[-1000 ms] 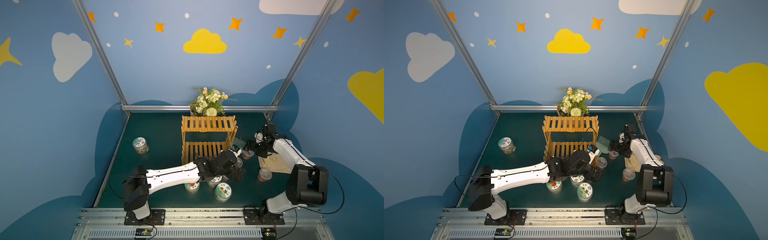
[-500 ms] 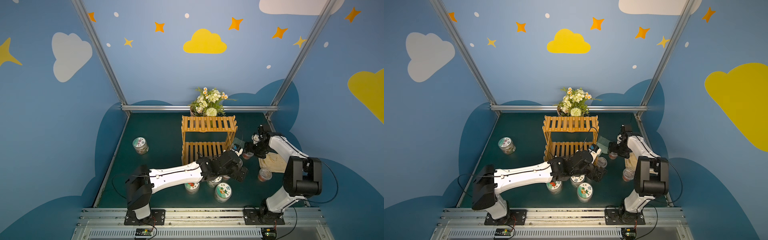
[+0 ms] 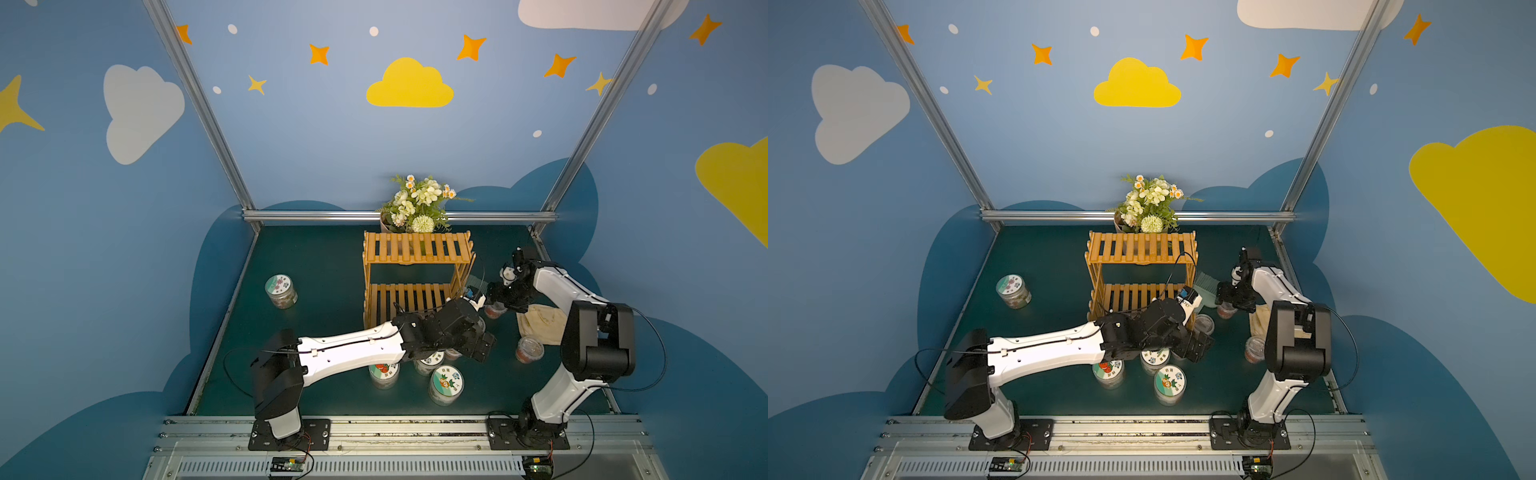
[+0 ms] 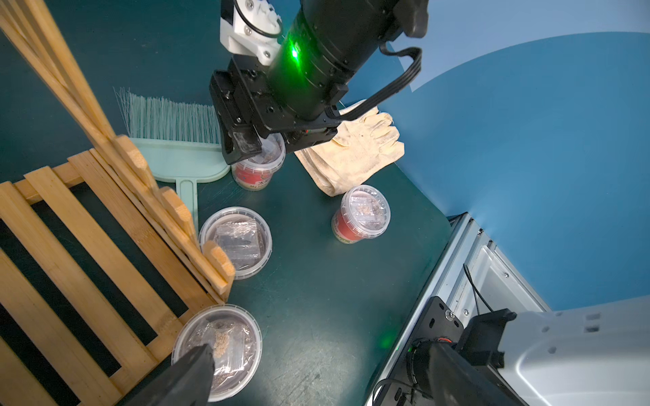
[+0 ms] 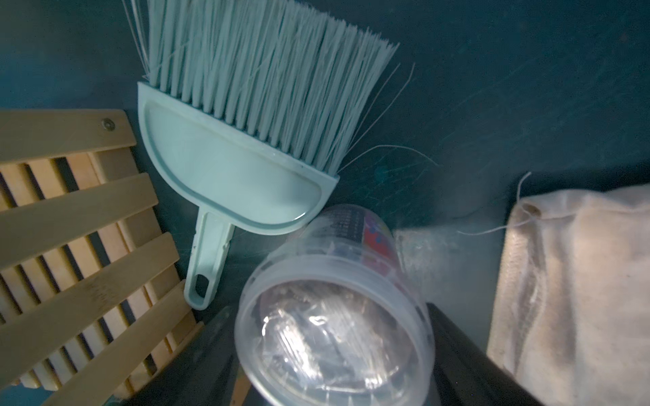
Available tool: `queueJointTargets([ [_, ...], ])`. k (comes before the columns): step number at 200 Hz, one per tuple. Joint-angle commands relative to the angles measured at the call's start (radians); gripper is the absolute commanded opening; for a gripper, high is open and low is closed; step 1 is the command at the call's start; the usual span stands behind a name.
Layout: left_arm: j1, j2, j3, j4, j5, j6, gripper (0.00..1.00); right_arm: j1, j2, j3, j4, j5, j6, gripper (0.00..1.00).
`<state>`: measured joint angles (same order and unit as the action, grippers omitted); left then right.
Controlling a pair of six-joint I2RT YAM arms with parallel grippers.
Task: Place the seed container on the shelf
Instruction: Pick up the seed jar at the center of the board, then place the seed jar on the shelf.
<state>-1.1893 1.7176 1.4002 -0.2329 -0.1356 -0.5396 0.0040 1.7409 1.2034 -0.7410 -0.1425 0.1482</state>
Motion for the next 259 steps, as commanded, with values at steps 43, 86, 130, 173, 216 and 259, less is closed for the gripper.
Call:
queueJointTargets([
  [43, 0.016, 0.004, 0.028, -0.02, -0.001, 0.011, 1.0, 0.005, -0.075, 0.003, -0.003, 0.029, 0.012, 0.73],
  [86, 0.032, -0.009, 0.032, -0.028, -0.003, 0.014, 1.0, 0.001, -0.24, 0.0, -0.08, 0.034, 0.04, 0.72],
  [130, 0.084, -0.096, 0.013, -0.058, -0.024, 0.031, 1.0, 0.019, -0.413, 0.131, -0.268, -0.109, 0.02, 0.71],
  [173, 0.137, -0.244, -0.015, -0.083, -0.085, 0.079, 1.0, 0.17, -0.476, 0.361, -0.452, -0.097, -0.028, 0.72],
  [216, 0.189, -0.39, -0.069, -0.126, -0.153, 0.102, 1.0, 0.329, -0.459, 0.633, -0.593, -0.032, -0.006, 0.73],
  [259, 0.298, -0.516, -0.123, -0.172, -0.159, 0.095, 1.0, 0.524, -0.356, 0.805, -0.6, 0.018, 0.033, 0.73],
])
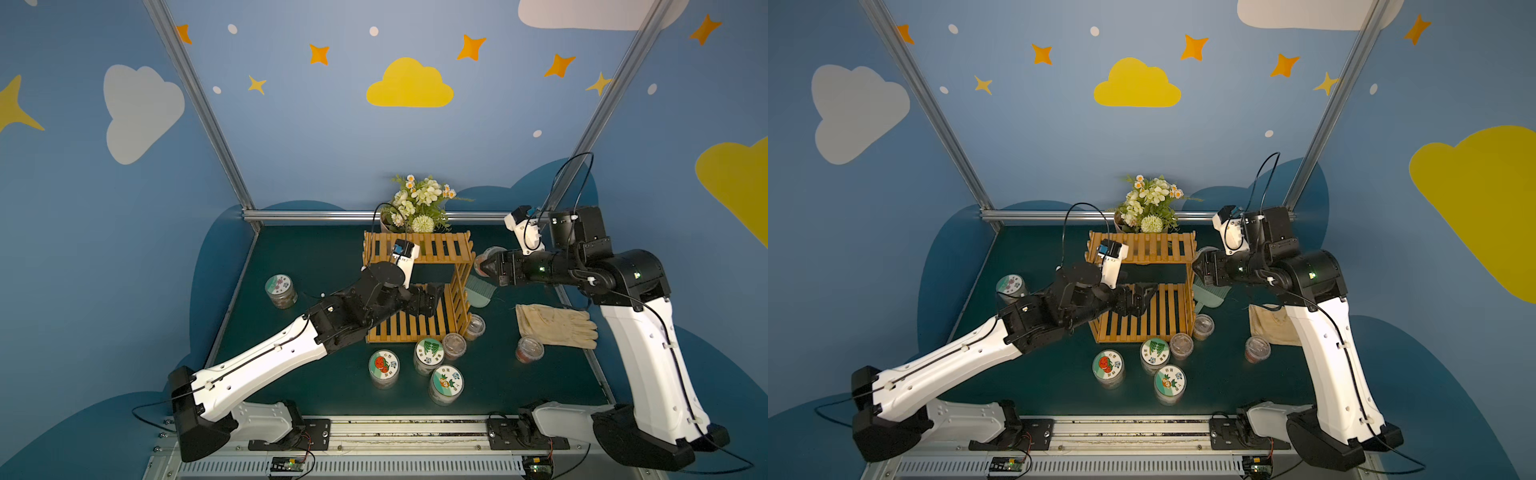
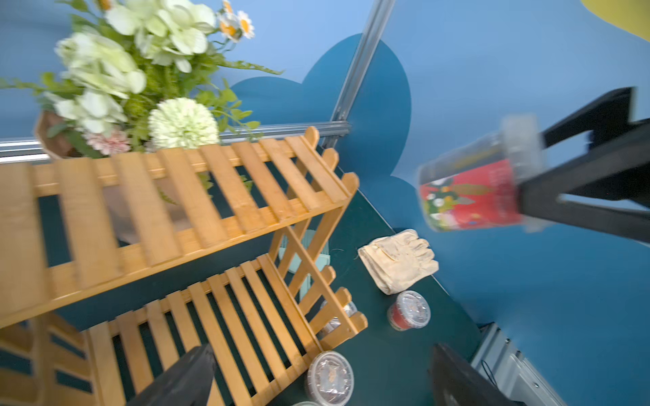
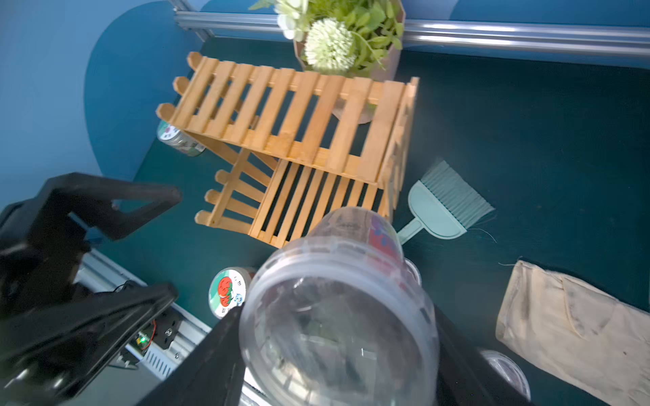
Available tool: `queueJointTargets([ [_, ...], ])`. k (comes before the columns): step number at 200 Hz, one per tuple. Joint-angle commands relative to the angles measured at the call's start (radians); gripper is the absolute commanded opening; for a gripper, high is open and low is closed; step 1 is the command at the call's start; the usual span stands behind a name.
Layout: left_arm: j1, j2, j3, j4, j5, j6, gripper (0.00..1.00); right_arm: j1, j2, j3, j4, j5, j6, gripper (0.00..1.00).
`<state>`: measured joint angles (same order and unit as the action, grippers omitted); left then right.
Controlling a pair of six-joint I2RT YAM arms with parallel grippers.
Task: Place the seed container on the shelf
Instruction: Place the seed jar on the shelf.
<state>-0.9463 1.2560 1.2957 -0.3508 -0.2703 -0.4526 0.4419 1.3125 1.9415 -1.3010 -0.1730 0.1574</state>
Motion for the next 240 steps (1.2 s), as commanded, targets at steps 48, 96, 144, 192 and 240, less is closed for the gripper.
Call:
queueJointTargets([
  [48, 0.237, -0.19, -0.071, -0.126, 0.012, -0.032, 1.0, 0.257, 0.317, 0.337, -0.074, 0.123, 0.02, 0.72],
  [96, 0.391, -0.27, -0.101, -0.176, 0.094, -0.034, 1.0, 0.342, 0.513, 0.553, -0.069, 0.124, 0.051, 0.72],
  [144, 0.487, -0.264, -0.115, -0.178, 0.201, -0.035, 1.0, 0.36, 0.613, 0.633, -0.009, 0.124, 0.105, 0.72],
  [192, 0.573, -0.229, -0.113, -0.147, 0.338, -0.046, 1.0, 0.364, 0.675, 0.642, 0.048, 0.12, 0.149, 0.71],
  [240, 0.584, -0.19, -0.102, -0.125, 0.399, -0.052, 1.0, 0.366, 0.749, 0.709, 0.058, 0.131, 0.184, 0.7],
])
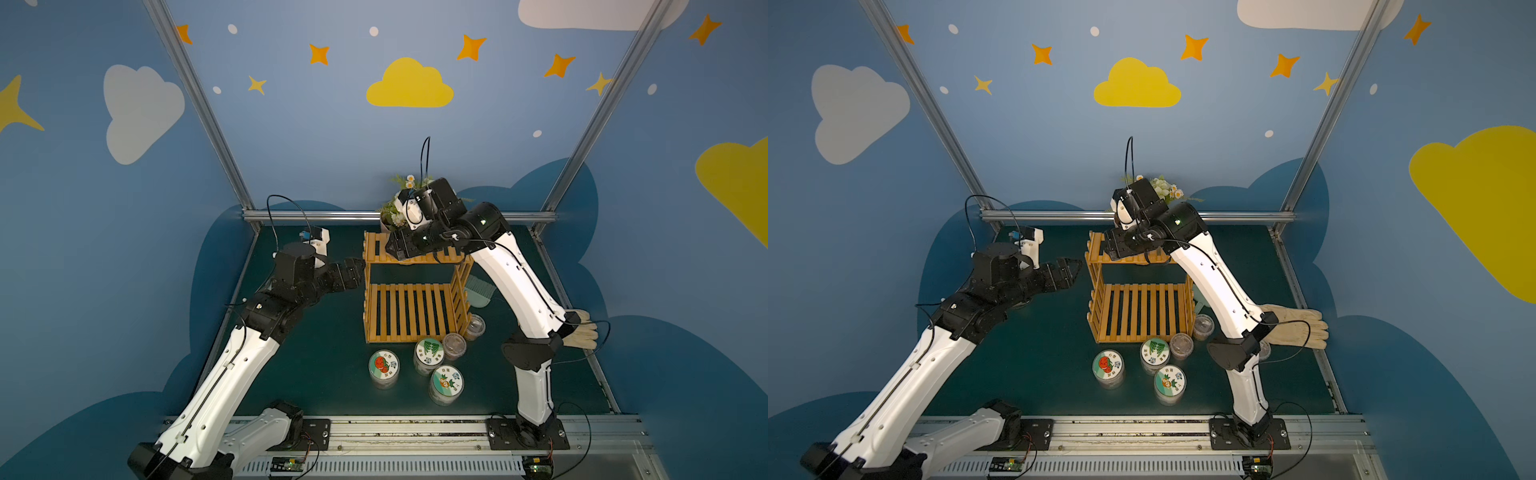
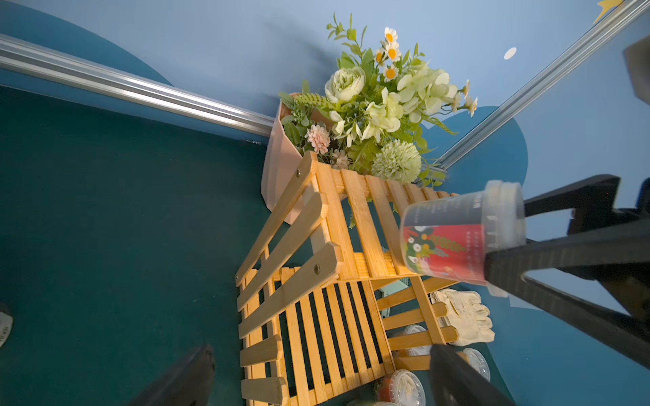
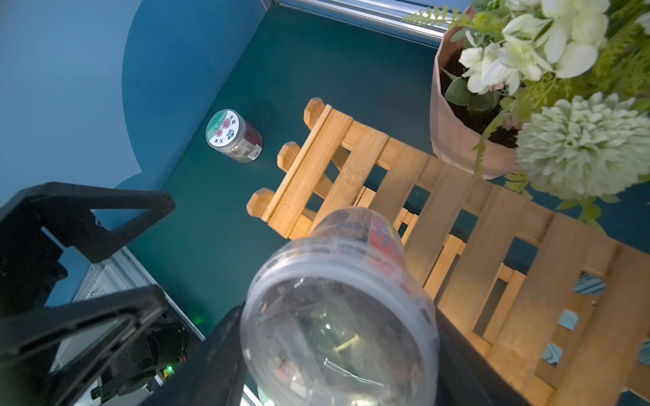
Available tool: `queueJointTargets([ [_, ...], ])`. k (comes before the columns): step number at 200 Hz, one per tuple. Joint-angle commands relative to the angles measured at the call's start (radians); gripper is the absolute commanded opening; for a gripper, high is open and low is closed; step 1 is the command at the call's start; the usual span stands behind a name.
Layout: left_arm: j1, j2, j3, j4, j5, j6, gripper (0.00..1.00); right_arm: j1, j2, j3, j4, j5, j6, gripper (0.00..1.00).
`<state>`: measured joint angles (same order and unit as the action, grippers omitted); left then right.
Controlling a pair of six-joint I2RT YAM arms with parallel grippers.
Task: Place the seed container on the shelf
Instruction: Place the seed jar on the shelf.
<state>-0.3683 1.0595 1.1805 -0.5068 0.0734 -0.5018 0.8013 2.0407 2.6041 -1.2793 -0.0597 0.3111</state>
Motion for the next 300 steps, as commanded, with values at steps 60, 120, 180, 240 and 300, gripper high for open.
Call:
queueJointTargets([
  [60, 0.009, 0.025, 0.026, 0.034, 0.068, -0.003, 1.0, 0.004, 0.056, 0.053, 0.053, 0.04, 0.046, 0.75],
  [120, 0.009, 0.039, 0.037, 0.031, 0.084, -0.003, 1.0, -0.003, 0.075, 0.065, 0.067, 0.035, 0.052, 0.79],
  [180, 0.012, 0.049, 0.061, 0.019, 0.092, 0.014, 1.0, -0.006, 0.056, 0.069, 0.128, -0.009, 0.041, 0.85],
  [240, 0.03, 0.031, 0.077, -0.023, 0.113, 0.097, 1.0, -0.03, -0.042, -0.017, 0.188, -0.054, -0.377, 0.98],
  [300, 0.057, 0.024, 0.057, -0.008, 0.198, 0.098, 1.0, -0.071, -0.089, -0.155, 0.228, -0.21, -0.514, 0.98],
])
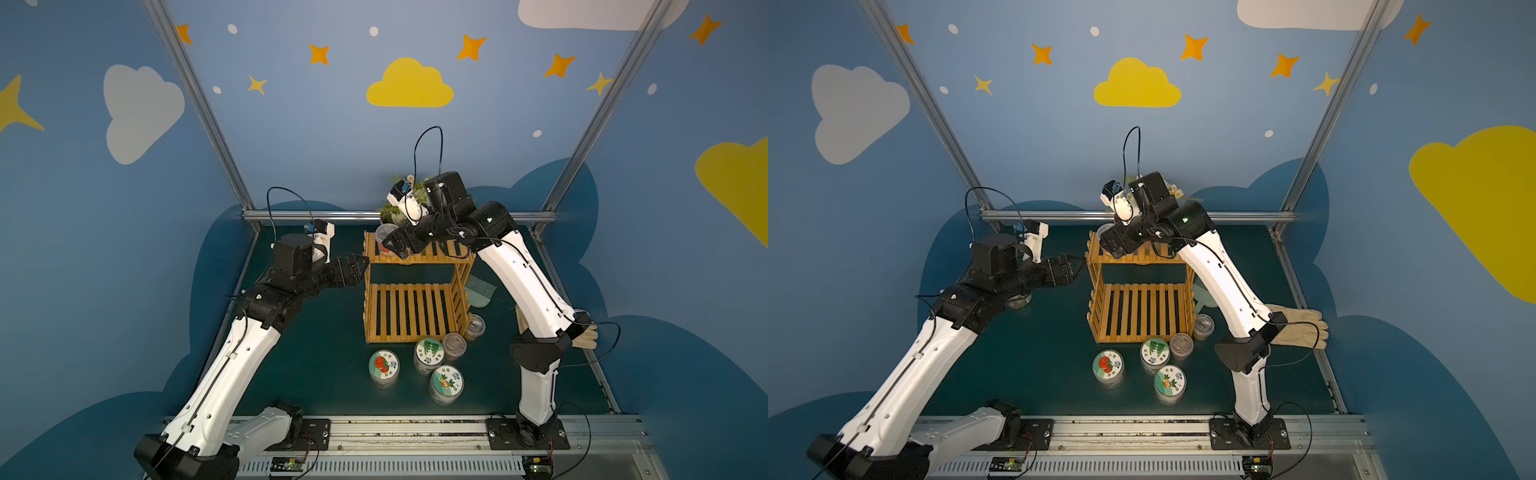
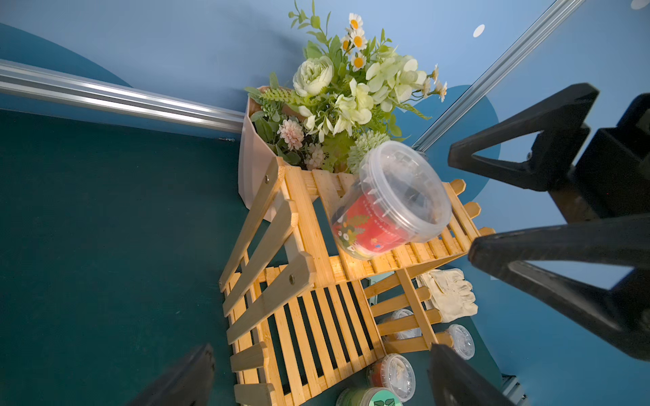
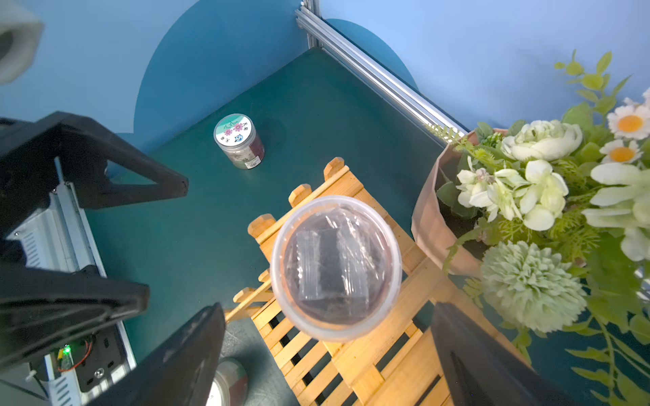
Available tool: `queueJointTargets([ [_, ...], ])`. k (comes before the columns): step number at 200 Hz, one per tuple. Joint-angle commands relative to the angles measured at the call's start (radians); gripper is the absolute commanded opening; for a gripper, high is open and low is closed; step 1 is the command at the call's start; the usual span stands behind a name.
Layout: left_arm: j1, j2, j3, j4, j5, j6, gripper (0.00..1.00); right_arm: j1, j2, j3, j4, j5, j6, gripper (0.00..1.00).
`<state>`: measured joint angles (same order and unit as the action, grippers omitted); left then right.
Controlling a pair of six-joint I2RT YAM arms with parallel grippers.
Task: Place the seed container on the shelf
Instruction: Place the seed jar on the shelf.
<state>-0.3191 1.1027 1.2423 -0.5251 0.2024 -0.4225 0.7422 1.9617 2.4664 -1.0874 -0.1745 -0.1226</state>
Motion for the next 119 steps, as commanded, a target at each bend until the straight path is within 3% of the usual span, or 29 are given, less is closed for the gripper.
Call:
queueJointTargets([
  [1, 0.008, -0.019, -0.005, 0.011, 0.071, 0.019, 1.0, -0.012, -0.008, -0.018, 0.037, -0.101, -0.081, 0.98],
  [31, 0.009, -0.021, -0.007, 0.016, 0.09, 0.023, 1.0, -0.014, 0.012, -0.002, 0.048, -0.134, -0.077, 0.98],
  [119, 0.012, -0.025, -0.001, 0.016, 0.08, 0.008, 1.0, -0.014, 0.08, 0.041, 0.07, -0.076, -0.066, 0.96],
])
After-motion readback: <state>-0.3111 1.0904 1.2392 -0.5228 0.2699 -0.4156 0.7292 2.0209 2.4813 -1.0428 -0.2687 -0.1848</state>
